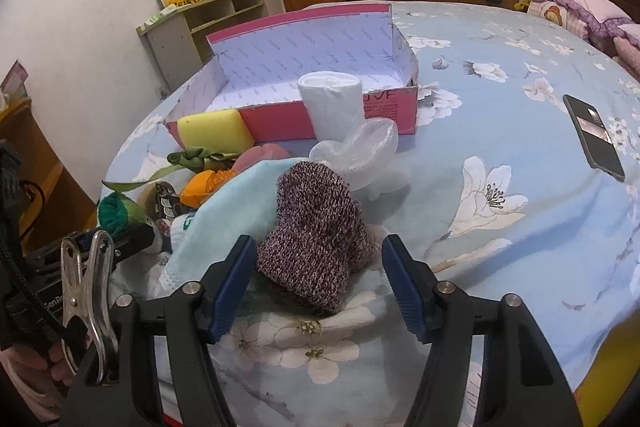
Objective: Organize soft objects
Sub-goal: 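Grasp the maroon knit sock with the right tool while the left tool grasps the green FIRST sock, then carry the maroon sock in the right tool while the left tool carries the green sock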
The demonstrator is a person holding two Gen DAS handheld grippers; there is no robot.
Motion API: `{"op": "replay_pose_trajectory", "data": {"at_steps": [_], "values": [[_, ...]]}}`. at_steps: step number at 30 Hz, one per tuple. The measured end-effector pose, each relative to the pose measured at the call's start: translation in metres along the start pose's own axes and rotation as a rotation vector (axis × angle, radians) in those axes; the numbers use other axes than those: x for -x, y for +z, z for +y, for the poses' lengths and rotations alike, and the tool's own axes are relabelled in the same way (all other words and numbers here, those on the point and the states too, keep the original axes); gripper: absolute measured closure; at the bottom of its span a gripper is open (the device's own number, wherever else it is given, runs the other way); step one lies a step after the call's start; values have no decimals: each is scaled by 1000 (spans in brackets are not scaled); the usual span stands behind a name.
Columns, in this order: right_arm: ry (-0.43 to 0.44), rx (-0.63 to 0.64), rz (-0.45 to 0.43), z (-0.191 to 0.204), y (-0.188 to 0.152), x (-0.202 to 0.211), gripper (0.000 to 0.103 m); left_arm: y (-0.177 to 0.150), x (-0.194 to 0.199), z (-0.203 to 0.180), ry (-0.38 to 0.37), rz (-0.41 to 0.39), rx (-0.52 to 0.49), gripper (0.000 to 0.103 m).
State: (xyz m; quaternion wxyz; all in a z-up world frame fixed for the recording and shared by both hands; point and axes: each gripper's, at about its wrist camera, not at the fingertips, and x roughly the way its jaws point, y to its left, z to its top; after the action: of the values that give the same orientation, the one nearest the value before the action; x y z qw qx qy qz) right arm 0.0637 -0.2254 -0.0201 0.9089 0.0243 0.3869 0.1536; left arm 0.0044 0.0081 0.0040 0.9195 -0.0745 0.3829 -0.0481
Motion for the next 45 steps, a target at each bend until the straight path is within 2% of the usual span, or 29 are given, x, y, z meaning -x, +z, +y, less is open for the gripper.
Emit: {"op": "replay_pose_trajectory", "data": {"at_steps": [4,10,18,30,45], "values": [[6,22,7,4,-2,-1,63,0,2,-3,1,-9,-12,55],[3,31,-17,8,-1,7,74,2,11,-7,-4,-35,-36,55],[14,40,-74,13,1,28,80,6,25,-9,-19,-64,-40,55],[36,83,-134,25,11,52,81,24,51,-12,-68,-116,-55,55],[78,145,-185,37,44,66,84,79,55,-18,-48,-163,-82,55]]}}
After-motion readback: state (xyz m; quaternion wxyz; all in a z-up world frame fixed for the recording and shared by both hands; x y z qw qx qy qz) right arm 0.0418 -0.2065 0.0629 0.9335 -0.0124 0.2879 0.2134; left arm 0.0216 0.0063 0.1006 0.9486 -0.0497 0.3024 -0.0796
